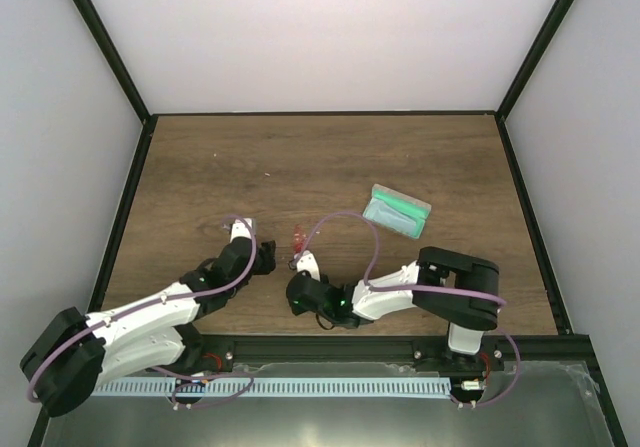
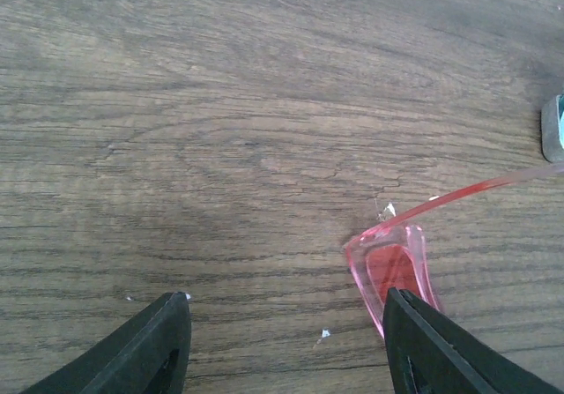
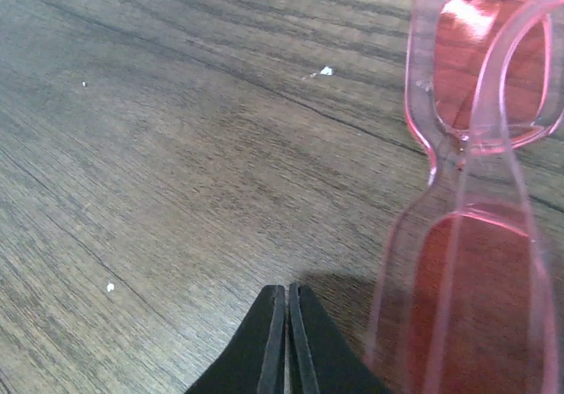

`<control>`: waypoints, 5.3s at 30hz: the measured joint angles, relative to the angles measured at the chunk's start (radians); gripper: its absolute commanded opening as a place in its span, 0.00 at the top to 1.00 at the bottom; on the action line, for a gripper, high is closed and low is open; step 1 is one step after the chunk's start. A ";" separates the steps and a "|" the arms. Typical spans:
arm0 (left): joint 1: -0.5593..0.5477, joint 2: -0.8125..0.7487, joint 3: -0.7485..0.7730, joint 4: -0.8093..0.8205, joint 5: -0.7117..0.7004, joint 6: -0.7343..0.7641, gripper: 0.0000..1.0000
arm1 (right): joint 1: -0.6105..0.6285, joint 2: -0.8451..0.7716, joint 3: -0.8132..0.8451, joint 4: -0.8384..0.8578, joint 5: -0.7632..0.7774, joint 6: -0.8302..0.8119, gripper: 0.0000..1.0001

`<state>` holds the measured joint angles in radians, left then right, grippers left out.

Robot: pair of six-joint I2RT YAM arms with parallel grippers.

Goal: Organize the sunglasses
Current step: Adjust the sunglasses at the center of the board, then fold the sunglasses at the center of the board.

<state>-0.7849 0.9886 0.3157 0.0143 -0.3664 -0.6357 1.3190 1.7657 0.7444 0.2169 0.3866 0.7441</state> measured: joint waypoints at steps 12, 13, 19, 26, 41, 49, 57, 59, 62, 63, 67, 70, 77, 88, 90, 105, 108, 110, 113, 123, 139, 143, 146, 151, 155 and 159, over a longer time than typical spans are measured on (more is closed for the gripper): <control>0.000 0.049 0.014 0.000 0.001 0.000 0.38 | -0.023 -0.064 -0.062 -0.004 0.010 0.004 0.90; 0.000 0.055 0.018 0.000 0.001 0.000 0.38 | -0.025 -0.081 -0.068 -0.008 0.014 0.003 0.90; 0.000 0.095 0.048 0.009 0.001 0.000 0.38 | -0.029 -0.213 -0.125 -0.005 0.050 -0.012 0.77; 0.000 0.110 0.052 0.011 -0.003 0.001 0.38 | -0.125 -0.320 -0.203 0.006 0.072 -0.009 0.83; 0.000 0.151 0.133 -0.016 -0.056 0.021 0.38 | -0.192 -0.236 -0.217 0.115 0.062 -0.006 0.87; 0.000 0.200 0.171 -0.039 -0.076 0.037 0.38 | -0.192 -0.147 -0.187 0.159 0.040 -0.006 0.88; 0.000 0.262 0.225 -0.038 -0.077 0.043 0.38 | -0.193 -0.122 -0.185 0.188 0.041 0.000 0.88; 0.000 0.268 0.227 -0.038 -0.078 0.045 0.38 | -0.195 -0.121 -0.185 0.190 0.041 0.002 0.88; 0.000 0.274 0.234 -0.041 -0.079 0.051 0.38 | -0.197 -0.115 -0.185 0.197 0.041 0.002 0.88; 0.000 0.275 0.240 -0.044 -0.082 0.054 0.38 | -0.197 -0.113 -0.185 0.201 0.041 0.003 0.88; 0.000 0.301 0.279 -0.055 -0.107 0.069 0.38 | -0.198 -0.105 -0.185 0.220 0.040 0.006 0.88; 0.000 0.325 0.301 -0.052 -0.121 0.078 0.39 | -0.198 -0.095 -0.185 0.236 0.041 0.009 0.88; -0.005 0.421 0.302 -0.014 -0.104 0.085 0.40 | -0.198 -0.078 -0.187 0.258 0.033 0.016 0.88; -0.035 0.431 0.241 0.018 -0.147 0.052 0.39 | -0.198 -0.063 -0.199 0.295 0.032 0.021 0.88; -0.025 0.392 0.247 -0.021 -0.190 0.050 0.38 | -0.198 -0.063 -0.204 0.303 0.033 0.021 0.88; 0.207 0.336 0.395 0.096 0.103 0.381 0.53 | -0.201 -0.062 -0.209 0.315 0.021 0.021 0.88; 0.233 0.365 0.423 0.133 0.256 0.459 0.51 | -0.201 -0.058 -0.209 0.323 0.018 0.020 0.88; 0.235 0.389 0.433 0.155 0.348 0.497 0.50 | -0.201 -0.055 -0.209 0.327 0.015 0.020 0.88; 0.235 0.430 0.436 0.184 0.452 0.535 0.49 | -0.203 -0.055 -0.209 0.328 0.012 0.017 0.88; 0.235 0.496 0.415 0.272 0.706 0.563 0.47 | -0.203 -0.056 -0.209 0.328 0.011 0.016 0.88; 0.197 0.512 0.210 0.446 0.762 0.479 0.46 | -0.203 -0.132 -0.252 0.268 0.011 0.006 0.76; 0.197 0.512 0.192 0.464 0.739 0.449 0.46 | -0.203 -0.205 -0.285 0.211 0.016 0.015 0.68; 0.197 0.512 0.187 0.471 0.723 0.430 0.46 | -0.203 -0.293 -0.322 0.175 0.024 0.027 0.58; 0.197 0.512 0.175 0.498 0.707 0.418 0.46 | -0.203 -0.429 -0.356 0.098 0.051 0.041 0.55; 0.185 0.515 0.171 0.519 0.695 0.405 0.46 | -0.203 -0.530 -0.381 0.019 0.090 0.069 0.55; 0.145 0.537 0.166 0.539 0.669 0.405 0.46 | -0.203 -0.694 -0.442 -0.081 0.129 0.105 0.55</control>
<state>-0.6399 1.5253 0.4816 0.5529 0.3031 -0.2310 1.1160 1.0721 0.3027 0.1360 0.5156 0.8490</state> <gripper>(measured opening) 0.543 0.450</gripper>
